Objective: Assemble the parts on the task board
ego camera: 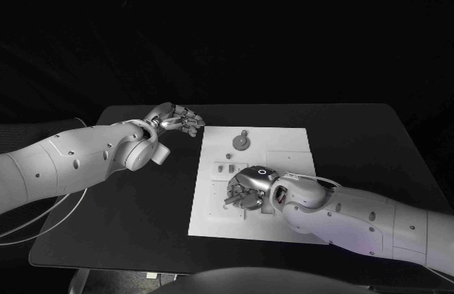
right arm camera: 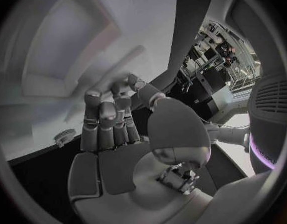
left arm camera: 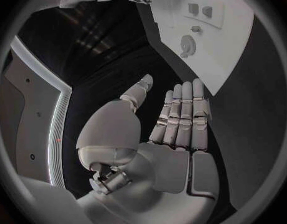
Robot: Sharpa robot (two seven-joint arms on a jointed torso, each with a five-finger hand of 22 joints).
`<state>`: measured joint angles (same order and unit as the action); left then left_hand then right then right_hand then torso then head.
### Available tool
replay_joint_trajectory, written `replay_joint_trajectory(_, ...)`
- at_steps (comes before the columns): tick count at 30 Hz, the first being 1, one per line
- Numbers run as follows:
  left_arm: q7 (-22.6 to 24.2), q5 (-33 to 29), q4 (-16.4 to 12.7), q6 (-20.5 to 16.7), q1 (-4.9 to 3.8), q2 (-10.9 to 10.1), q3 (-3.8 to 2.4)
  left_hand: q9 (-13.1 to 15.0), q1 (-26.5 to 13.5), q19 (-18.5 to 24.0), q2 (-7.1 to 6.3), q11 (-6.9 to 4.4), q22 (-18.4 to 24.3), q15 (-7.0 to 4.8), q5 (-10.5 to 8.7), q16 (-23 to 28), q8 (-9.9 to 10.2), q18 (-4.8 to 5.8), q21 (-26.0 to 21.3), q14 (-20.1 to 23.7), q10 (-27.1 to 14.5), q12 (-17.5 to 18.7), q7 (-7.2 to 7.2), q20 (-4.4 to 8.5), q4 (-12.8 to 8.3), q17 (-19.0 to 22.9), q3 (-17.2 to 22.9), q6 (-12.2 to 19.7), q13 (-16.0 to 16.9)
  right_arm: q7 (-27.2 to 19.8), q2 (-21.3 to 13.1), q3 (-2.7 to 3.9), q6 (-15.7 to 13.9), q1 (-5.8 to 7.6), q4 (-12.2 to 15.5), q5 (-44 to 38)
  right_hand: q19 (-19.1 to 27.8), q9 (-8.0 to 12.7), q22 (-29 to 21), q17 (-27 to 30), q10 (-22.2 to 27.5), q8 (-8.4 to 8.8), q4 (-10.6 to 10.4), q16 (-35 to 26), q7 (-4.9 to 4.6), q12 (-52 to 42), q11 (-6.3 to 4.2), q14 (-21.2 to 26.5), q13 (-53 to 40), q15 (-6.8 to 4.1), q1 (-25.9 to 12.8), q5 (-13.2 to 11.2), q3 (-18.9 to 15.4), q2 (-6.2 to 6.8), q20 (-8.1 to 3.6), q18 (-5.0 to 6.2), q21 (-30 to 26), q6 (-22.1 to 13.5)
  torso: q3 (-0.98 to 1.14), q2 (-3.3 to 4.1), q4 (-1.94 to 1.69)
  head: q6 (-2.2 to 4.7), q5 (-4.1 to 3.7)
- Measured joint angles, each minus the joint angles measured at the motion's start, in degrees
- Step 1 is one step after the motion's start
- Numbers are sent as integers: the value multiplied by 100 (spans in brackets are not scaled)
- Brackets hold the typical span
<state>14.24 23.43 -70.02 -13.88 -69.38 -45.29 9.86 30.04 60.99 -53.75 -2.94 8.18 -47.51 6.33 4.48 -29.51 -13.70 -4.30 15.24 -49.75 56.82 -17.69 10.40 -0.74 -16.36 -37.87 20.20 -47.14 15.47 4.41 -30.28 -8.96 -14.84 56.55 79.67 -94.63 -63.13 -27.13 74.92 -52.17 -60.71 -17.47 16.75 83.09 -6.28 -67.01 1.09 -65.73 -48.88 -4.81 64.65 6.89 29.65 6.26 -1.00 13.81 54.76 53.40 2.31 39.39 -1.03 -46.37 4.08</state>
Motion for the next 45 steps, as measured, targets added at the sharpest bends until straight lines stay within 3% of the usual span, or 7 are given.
replay_joint_trajectory(3,-1,0,0,0,0,0,-1,0,0,0,0,0,0,0,0,0,0,3,0,0,0,0,0,0,0,0,0,0,0,-2,7,-15,54,16,16,-25,0,-9,0,0,18,-29,0,0,28,0,-21,-9,0,-10,-1,0,0,-1,0,1,0,63,0,0,0,-7,1)
replay_joint_trajectory(9,-2,1,0,1,0,0,-1,0,0,0,0,0,1,0,0,0,0,-20,0,0,0,0,0,0,0,-6,0,-1,0,-10,13,-59,102,59,27,-62,0,-7,0,0,-1,-28,-24,0,64,0,-40,11,9,-31,-123,0,-24,-123,1,1,0,99,0,0,2,-12,4)
replay_joint_trajectory(26,-14,10,-2,1,0,-2,0,0,0,0,0,0,2,20,0,0,0,-52,0,-20,0,0,2,0,0,-7,0,-3,0,35,28,-65,86,62,38,-139,-1,-8,0,21,-62,-83,-76,0,145,0,-101,-46,31,-87,-447,66,10,-325,1,3,1,221,3,0,3,-9,6)
replay_joint_trajectory(45,-49,52,-4,5,0,-22,0,0,0,0,0,0,-9,20,0,0,22,-15,0,-20,0,0,23,0,16,-25,-15,18,0,48,-79,-107,-26,51,249,-98,-36,-6,0,21,-83,-72,-123,0,121,0,-121,-79,30,-98,-554,132,45,-339,-11,3,1,245,4,-1,5,99,8)
